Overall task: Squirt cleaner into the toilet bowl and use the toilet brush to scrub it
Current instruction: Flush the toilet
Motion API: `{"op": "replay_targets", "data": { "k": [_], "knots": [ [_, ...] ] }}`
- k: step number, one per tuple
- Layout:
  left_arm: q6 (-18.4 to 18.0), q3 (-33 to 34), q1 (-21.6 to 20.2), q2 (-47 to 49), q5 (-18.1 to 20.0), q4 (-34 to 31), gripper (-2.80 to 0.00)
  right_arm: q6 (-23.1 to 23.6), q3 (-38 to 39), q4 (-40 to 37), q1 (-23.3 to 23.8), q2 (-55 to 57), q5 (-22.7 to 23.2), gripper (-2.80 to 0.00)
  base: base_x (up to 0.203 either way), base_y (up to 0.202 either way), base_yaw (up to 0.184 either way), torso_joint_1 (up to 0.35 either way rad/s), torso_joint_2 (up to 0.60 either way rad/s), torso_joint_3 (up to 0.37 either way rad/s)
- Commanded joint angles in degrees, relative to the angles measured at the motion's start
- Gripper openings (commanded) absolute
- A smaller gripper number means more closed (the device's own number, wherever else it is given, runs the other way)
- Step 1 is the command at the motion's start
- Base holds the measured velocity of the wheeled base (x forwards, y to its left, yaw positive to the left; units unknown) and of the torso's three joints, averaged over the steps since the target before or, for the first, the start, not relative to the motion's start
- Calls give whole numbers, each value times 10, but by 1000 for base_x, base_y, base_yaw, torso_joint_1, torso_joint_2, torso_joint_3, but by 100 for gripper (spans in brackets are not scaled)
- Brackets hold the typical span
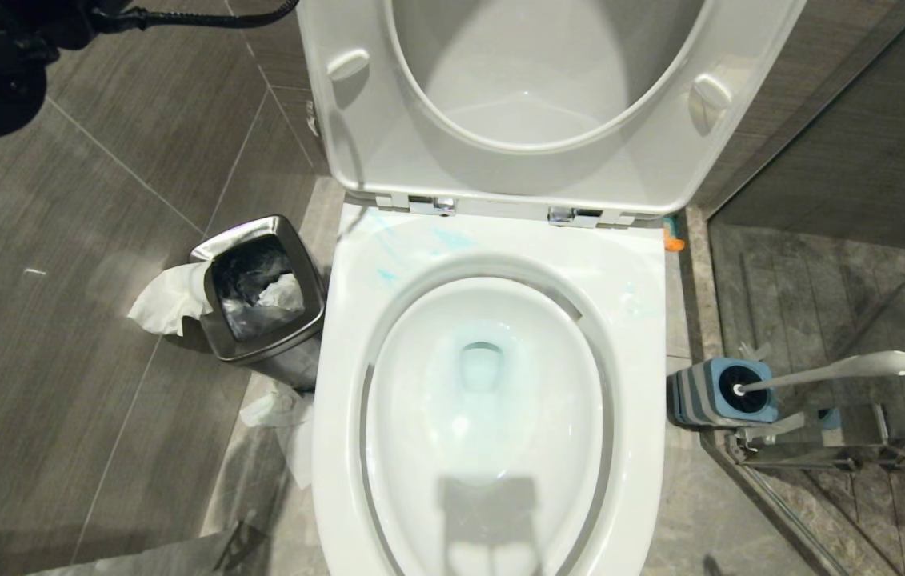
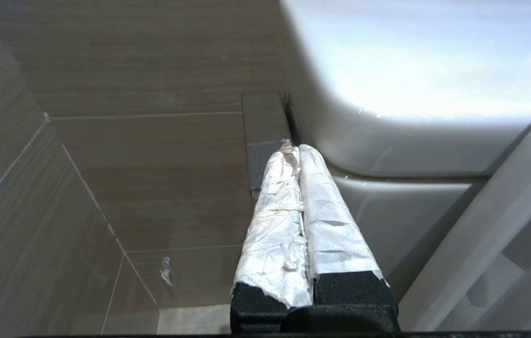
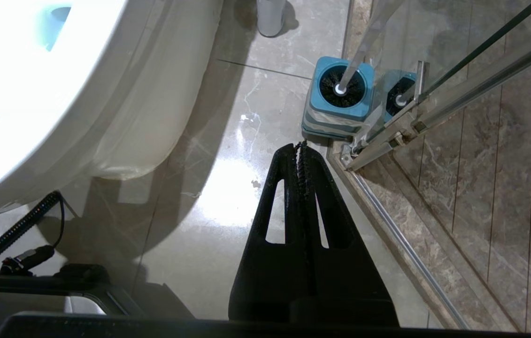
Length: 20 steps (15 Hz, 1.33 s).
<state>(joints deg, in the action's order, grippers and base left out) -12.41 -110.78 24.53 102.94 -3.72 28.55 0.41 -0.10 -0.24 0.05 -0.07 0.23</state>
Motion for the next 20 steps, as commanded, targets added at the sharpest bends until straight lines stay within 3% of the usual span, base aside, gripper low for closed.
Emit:
{"op": "replay_targets", "data": {
  "k": [1, 9, 13, 20],
  "knots": [
    [-1, 0, -2, 15, -1, 2, -280, 0, 0, 1, 0, 1, 1, -280, 0, 0, 0, 0, 0, 0],
    [-3, 1, -11, 54, -1, -3, -280, 0, 0, 0, 0, 1, 0, -280, 0, 0, 0, 0, 0, 0],
    [-29, -1, -26, 83, 0, -1, -280, 0, 0, 0, 0, 1, 0, -280, 0, 0, 0, 0, 0, 0],
    [-31, -3, -37, 82, 6, 2, -280, 0, 0, 0, 0, 1, 0, -280, 0, 0, 0, 0, 0, 0]
  ]
}}
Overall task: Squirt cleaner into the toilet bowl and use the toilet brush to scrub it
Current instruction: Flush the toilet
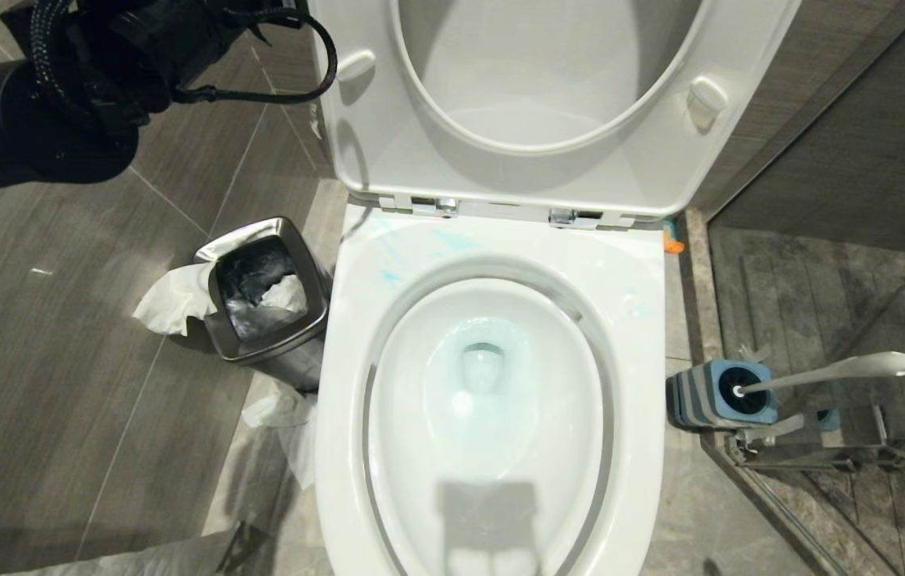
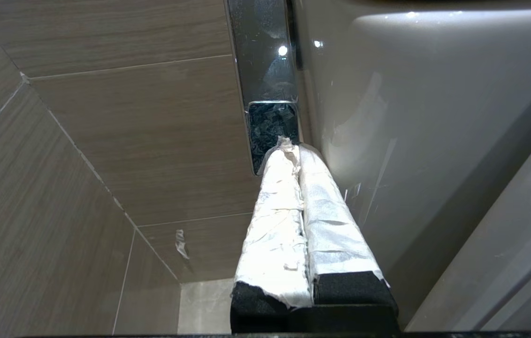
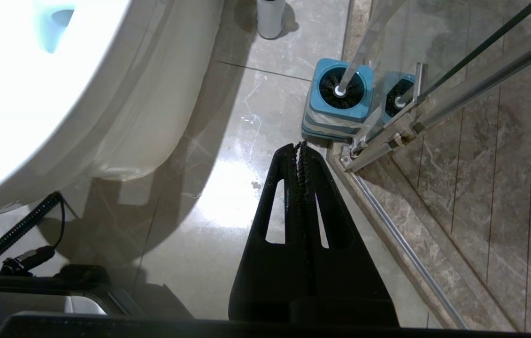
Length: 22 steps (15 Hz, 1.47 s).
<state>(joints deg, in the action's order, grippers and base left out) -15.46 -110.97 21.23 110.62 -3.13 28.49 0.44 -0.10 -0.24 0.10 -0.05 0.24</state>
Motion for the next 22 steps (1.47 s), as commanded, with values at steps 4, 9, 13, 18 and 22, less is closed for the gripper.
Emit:
{"op": "replay_targets", "data": {
  "k": [4, 9, 13, 18, 22],
  "knots": [
    [-1, -1, -9, -3, 0, 2, -280, 1, 0, 0, 0, 0, 0, -280, 0, 0, 0, 0, 0, 0],
    [-11, 0, -9, -53, -5, -8, -280, 0, 0, 0, 0, 0, 0, -280, 0, 0, 0, 0, 0, 0],
    [-27, 1, -6, -152, -4, -70, -280, 0, 0, 0, 0, 0, 0, -280, 0, 0, 0, 0, 0, 0],
    [-65, 2, 2, -262, -6, -133, -280, 0, 0, 0, 0, 0, 0, -280, 0, 0, 0, 0, 0, 0],
    [-62, 50, 14, -344, -2, -257, -280, 0, 0, 0, -1, 0, 0, -280, 0, 0, 0, 0, 0, 0]
  ]
}}
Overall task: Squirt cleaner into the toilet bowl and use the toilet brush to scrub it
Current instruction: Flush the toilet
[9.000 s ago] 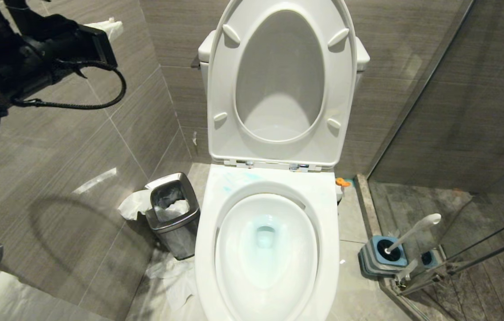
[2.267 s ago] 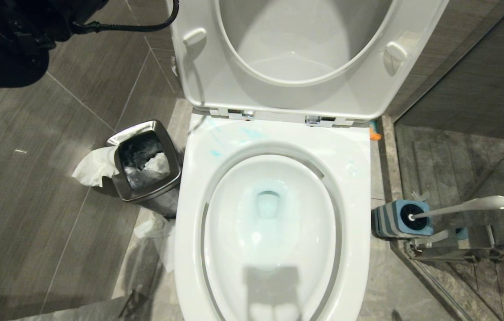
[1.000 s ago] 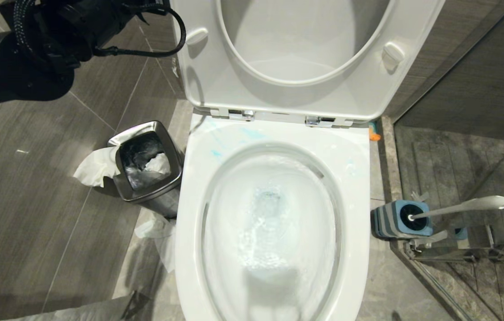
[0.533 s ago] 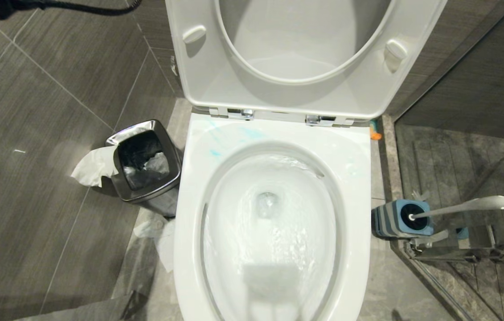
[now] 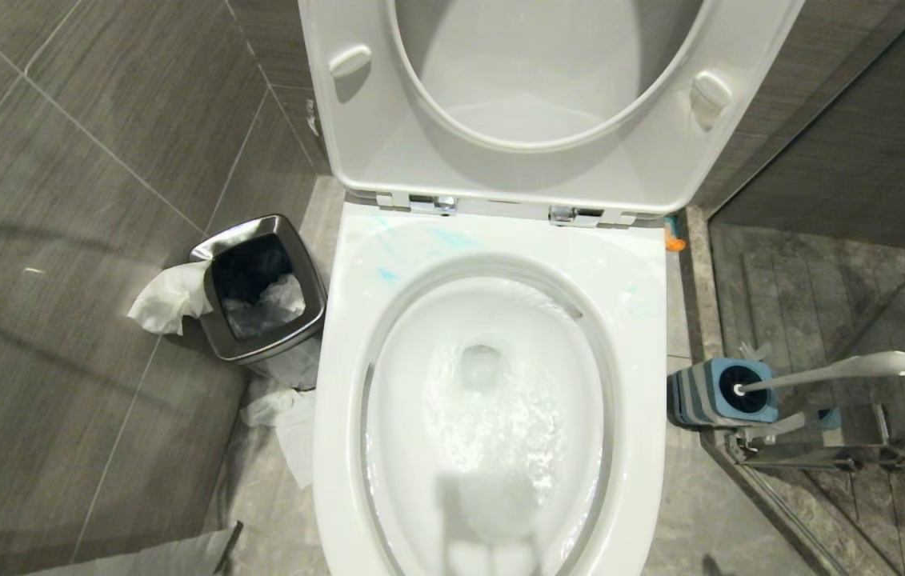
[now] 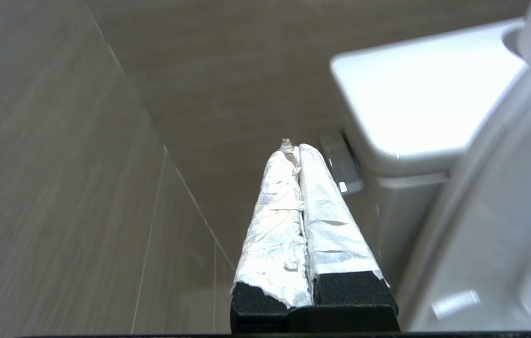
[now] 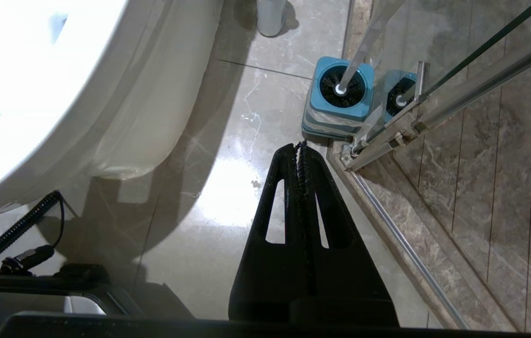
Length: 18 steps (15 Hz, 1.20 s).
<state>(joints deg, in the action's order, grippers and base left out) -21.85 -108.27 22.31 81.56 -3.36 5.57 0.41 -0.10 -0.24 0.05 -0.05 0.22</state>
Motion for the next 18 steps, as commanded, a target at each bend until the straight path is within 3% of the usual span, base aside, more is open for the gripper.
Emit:
{"op": "replay_targets", "data": {
  "k": [1, 4, 8, 11, 14, 18],
  "knots": [
    [7, 48, 3, -70, 1, -44, -280, 0, 0, 0, 0, 0, 0, -280, 0, 0, 0, 0, 0, 0],
    [42, 103, 26, -108, 1, -94, -280, 0, 0, 0, 0, 0, 0, -280, 0, 0, 0, 0, 0, 0],
    [106, 104, 77, -100, 3, -154, -280, 1, 0, 0, 0, 0, 1, -280, 0, 0, 0, 0, 0, 0],
    [113, 95, 79, -89, -1, -220, -280, 1, 0, 0, 0, 0, 0, -280, 0, 0, 0, 0, 0, 0],
    [131, 93, 79, -53, 5, -206, -280, 0, 0, 0, 0, 0, 0, -280, 0, 0, 0, 0, 0, 0],
    [136, 68, 68, 29, 6, -100, -280, 0, 0, 0, 0, 0, 0, -280, 0, 0, 0, 0, 0, 0]
  ]
}}
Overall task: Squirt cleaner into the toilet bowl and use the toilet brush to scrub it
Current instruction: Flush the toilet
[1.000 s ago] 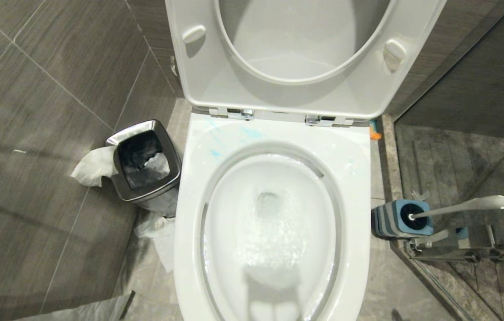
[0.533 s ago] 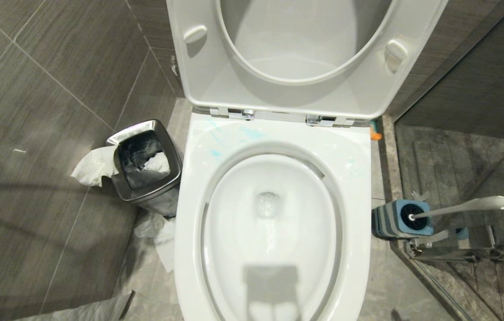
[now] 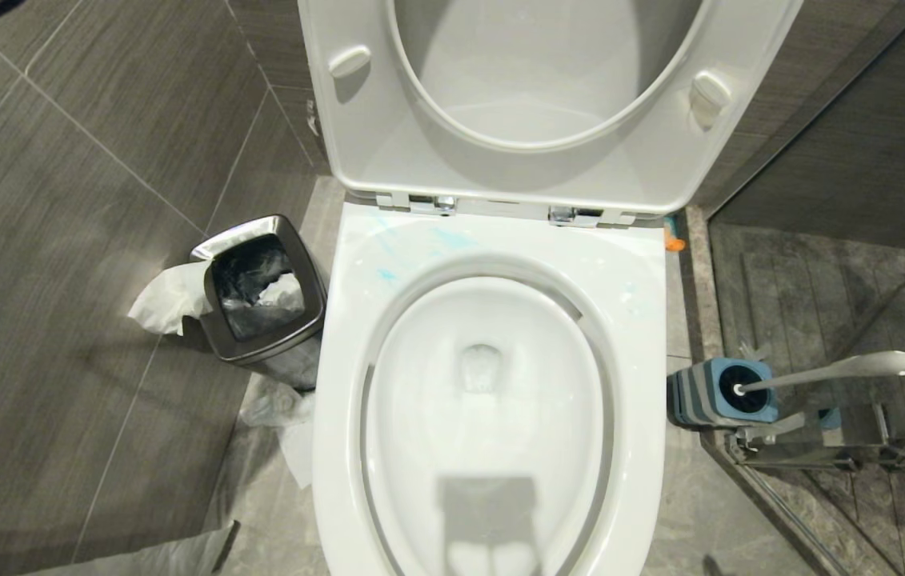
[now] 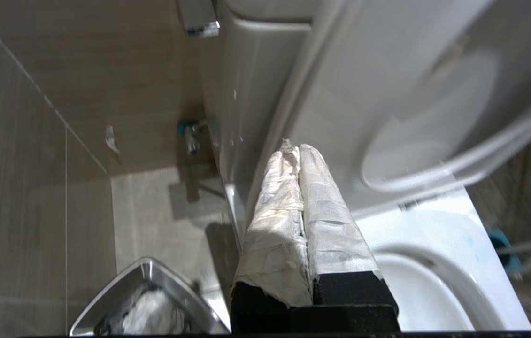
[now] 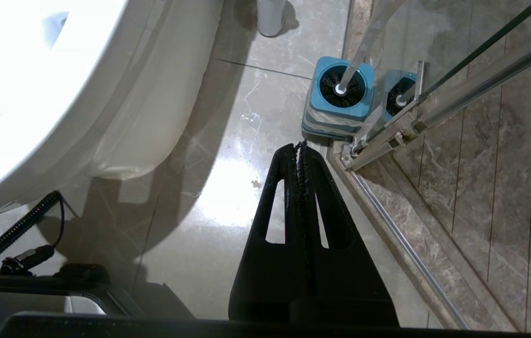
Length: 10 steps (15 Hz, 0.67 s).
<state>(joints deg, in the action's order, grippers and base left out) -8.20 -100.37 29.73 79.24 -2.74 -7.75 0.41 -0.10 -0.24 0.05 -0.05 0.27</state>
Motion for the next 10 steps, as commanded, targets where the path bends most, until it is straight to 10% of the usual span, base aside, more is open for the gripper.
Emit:
{"op": "replay_targets", "data": {
  "k": [1, 10],
  "knots": [
    [0, -18, -11, 71, 1, 61, -280, 0, 0, 0, 0, 0, 0, -280, 0, 0, 0, 0, 0, 0],
    [-4, -107, -49, 133, 39, 93, -280, 0, 0, 0, 0, 0, 0, -280, 0, 0, 0, 0, 0, 0]
  ]
}}
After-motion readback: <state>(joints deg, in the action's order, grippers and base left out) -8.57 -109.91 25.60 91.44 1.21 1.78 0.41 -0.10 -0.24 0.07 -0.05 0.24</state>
